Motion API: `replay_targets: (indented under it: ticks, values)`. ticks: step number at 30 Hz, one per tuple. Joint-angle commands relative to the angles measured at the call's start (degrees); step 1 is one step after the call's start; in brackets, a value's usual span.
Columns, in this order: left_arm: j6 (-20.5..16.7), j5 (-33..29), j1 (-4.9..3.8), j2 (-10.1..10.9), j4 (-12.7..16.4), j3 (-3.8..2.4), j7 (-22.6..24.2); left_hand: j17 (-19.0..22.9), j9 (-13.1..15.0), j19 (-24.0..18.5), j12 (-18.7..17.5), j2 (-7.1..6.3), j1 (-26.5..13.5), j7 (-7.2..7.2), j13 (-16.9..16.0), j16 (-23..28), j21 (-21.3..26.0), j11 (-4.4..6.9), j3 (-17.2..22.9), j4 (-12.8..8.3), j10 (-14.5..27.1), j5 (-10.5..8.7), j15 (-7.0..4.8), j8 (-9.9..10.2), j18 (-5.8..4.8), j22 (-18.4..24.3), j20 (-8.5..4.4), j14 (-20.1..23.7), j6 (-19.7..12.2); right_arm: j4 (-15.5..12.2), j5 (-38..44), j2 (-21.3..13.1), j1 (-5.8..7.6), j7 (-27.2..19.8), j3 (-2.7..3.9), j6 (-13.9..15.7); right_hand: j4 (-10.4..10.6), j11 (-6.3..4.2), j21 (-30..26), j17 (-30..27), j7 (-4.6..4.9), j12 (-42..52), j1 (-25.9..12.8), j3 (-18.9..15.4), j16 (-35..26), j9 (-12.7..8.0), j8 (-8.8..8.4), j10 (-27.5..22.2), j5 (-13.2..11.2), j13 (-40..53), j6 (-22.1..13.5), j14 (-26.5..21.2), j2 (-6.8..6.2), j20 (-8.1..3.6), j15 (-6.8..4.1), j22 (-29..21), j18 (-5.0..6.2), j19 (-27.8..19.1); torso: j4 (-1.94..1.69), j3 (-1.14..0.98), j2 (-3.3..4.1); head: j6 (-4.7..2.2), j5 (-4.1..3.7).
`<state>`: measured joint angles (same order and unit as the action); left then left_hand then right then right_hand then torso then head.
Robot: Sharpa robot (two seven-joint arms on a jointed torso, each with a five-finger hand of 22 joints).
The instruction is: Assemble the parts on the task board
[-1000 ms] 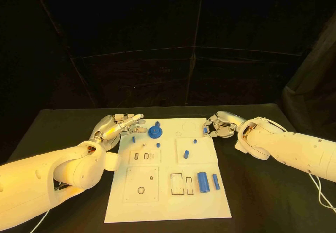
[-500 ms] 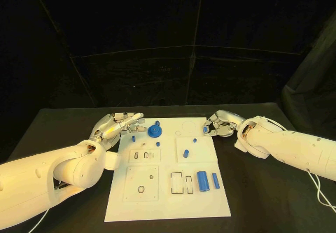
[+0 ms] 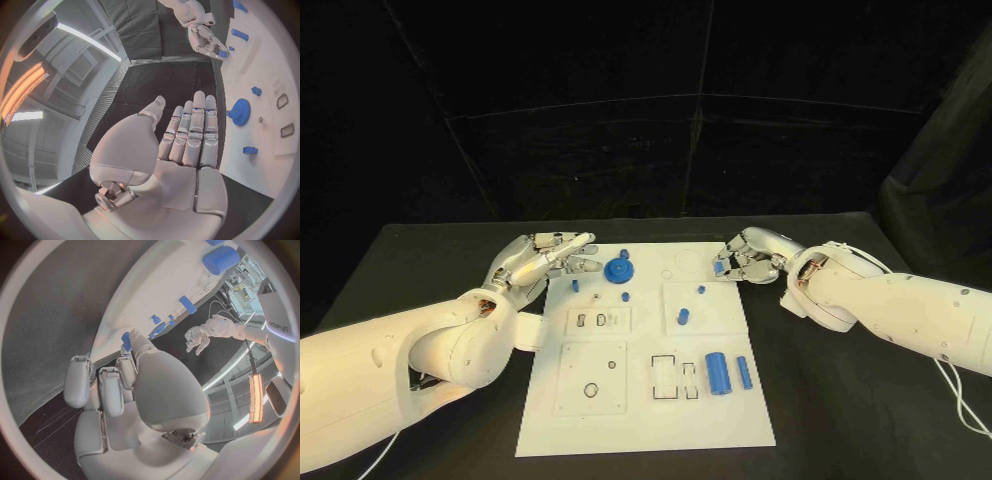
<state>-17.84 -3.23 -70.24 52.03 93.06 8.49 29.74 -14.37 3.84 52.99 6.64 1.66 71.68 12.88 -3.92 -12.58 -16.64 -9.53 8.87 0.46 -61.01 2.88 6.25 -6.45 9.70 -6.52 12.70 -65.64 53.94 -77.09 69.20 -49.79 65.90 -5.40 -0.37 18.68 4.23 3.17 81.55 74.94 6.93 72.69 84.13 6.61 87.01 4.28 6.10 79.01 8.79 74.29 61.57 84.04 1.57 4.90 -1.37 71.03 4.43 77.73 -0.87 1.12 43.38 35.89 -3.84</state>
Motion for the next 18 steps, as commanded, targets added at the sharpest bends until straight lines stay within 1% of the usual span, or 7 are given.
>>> replay_targets:
  ticks: [1, 2, 5, 8, 12, 16, 18]
  values:
    - [0.65, 0.09, -0.08, 0.17, 0.29, -0.04, -0.05, -0.08, -0.01, -0.33, -0.29, 0.38, 0.31, 0.01, 0.04, 0.46, 0.32, 0.05, 0.15, -0.41, 0.34, 0.02, 0.17, 0.4, 0.81, 0.11, 0.27, 0.41, -0.23, -2.89, -0.03, -0.72, 0.36, 4.77, 0.15, 3.02, -0.06, -1.11, -0.02, 9.34, -0.04, -0.32, -0.2, 0.58, 0.25, 0.05, 0.07, 0.7, 0.36, -0.69, 0.57, 4.7, 0.85, -0.2, -0.44, -0.06, -0.41, 0.06, -0.06, 0.24, -0.16, -0.27, 0.02]
    - [0.65, 0.09, -0.09, 0.2, 0.3, -0.04, -0.04, -0.08, -0.01, -0.33, -0.29, 0.38, 0.31, 0.01, 0.04, 0.46, 0.32, 0.05, 0.15, -0.41, 0.34, 0.02, 0.17, 0.4, 0.81, 0.11, 0.27, 0.41, -0.23, -4.3, 0.55, -0.89, 0.63, 6.23, 0.19, 3.44, -0.08, -1.12, -0.02, 9.36, -0.04, -0.38, -0.22, 0.63, 0.26, 0.04, 0.05, 0.68, 0.42, -0.73, 0.56, 4.71, 0.86, -0.2, -0.44, -0.05, -0.41, 0.07, -0.11, 0.34, -0.27, -0.29, 0.24]
    - [0.62, 0.08, -0.1, 0.26, 0.17, -0.04, -0.03, -0.09, -0.01, -0.33, -0.29, 0.39, 0.31, 0.01, 0.04, 0.47, 0.33, 0.06, 0.15, -0.41, 0.33, 0.02, 0.17, 0.4, 0.81, 0.11, 0.27, 0.41, -0.22, -7.09, 2.24, -0.66, 1.25, 9.35, 0.25, 4.27, -0.06, -1.11, -0.03, 9.36, -0.03, -0.51, -0.51, 0.86, 0.26, 0.01, 0.0, 0.66, 0.64, -0.83, 0.59, 4.71, 0.92, -0.23, -0.46, -0.06, -0.41, 0.07, -0.19, 0.5, -0.56, -0.08, 0.52]
    - [0.63, 0.07, -0.11, 0.29, -0.08, -0.04, -0.01, -0.09, -0.01, -0.33, -0.28, 0.39, 0.31, 0.0, 0.04, 0.48, 0.33, 0.06, 0.15, -0.42, 0.32, 0.02, 0.17, 0.4, 0.81, 0.11, 0.27, 0.41, -0.22, -9.09, 3.98, 0.44, 1.76, 11.73, 0.28, 4.72, -0.01, -1.12, -0.04, 9.36, -0.06, -0.57, -0.77, 0.96, 0.25, 0.01, 0.01, 0.66, 0.69, -0.87, 0.69, 4.71, 0.93, -0.25, -0.46, -0.07, -0.41, 0.07, -0.32, 0.63, -0.9, 0.09, 0.69]
    - [0.78, 0.06, -0.19, 0.29, -0.7, -0.05, 0.09, -0.09, 0.0, -0.32, -0.28, 0.41, 0.3, -0.01, 0.04, 0.48, 0.33, 0.07, 0.16, -0.42, 0.3, 0.01, 0.17, 0.39, 0.81, 0.12, 0.27, 0.41, -0.2, -10.16, 5.97, 2.72, 2.12, 13.63, 0.29, 4.63, 0.03, -1.17, -0.06, 9.37, -0.12, -0.6, -1.07, 1.08, 0.26, 0.03, 0.05, 0.7, 0.69, -0.88, 0.86, 4.71, 0.88, -0.26, -0.49, -0.08, -0.41, 0.07, -0.55, 0.9, -1.35, 0.5, 1.03]
    - [0.81, 0.06, -0.41, 0.32, -1.49, -0.05, 0.24, -0.11, 0.01, -0.32, -0.25, 0.42, 0.28, -0.03, 0.02, 0.5, 0.34, 0.09, 0.17, -0.43, 0.24, 0.01, 0.16, 0.38, 0.82, 0.13, 0.27, 0.38, -0.16, -9.94, 7.96, 5.85, 2.26, 15.01, 0.29, 3.84, 0.03, -1.17, -0.06, 9.35, -0.12, -0.62, -1.1, 1.09, 0.24, 0.03, 0.05, 0.7, 0.69, -0.89, 0.87, 4.7, 0.87, -0.27, -0.49, -0.08, -0.41, 0.07, -0.74, 1.11, -1.68, 0.88, 1.61]
    - [0.88, 0.06, -0.56, 0.36, -1.82, -0.05, 0.3, -0.13, 0.02, -0.3, -0.23, 0.43, 0.27, -0.05, 0.01, 0.51, 0.34, 0.11, 0.18, -0.45, 0.17, 0.01, 0.14, 0.36, 0.83, 0.14, 0.26, 0.34, -0.11, -9.69, 8.98, 7.77, 2.29, 16.06, 0.27, 2.96, 0.04, -1.18, -0.06, 9.27, -0.13, -0.65, -1.18, 1.11, 0.21, 0.03, 0.05, 0.69, 0.67, -0.92, 0.91, 4.69, 0.84, -0.27, -0.49, -0.09, -0.4, 0.07, -0.87, 1.24, -1.85, 1.27, 1.81]
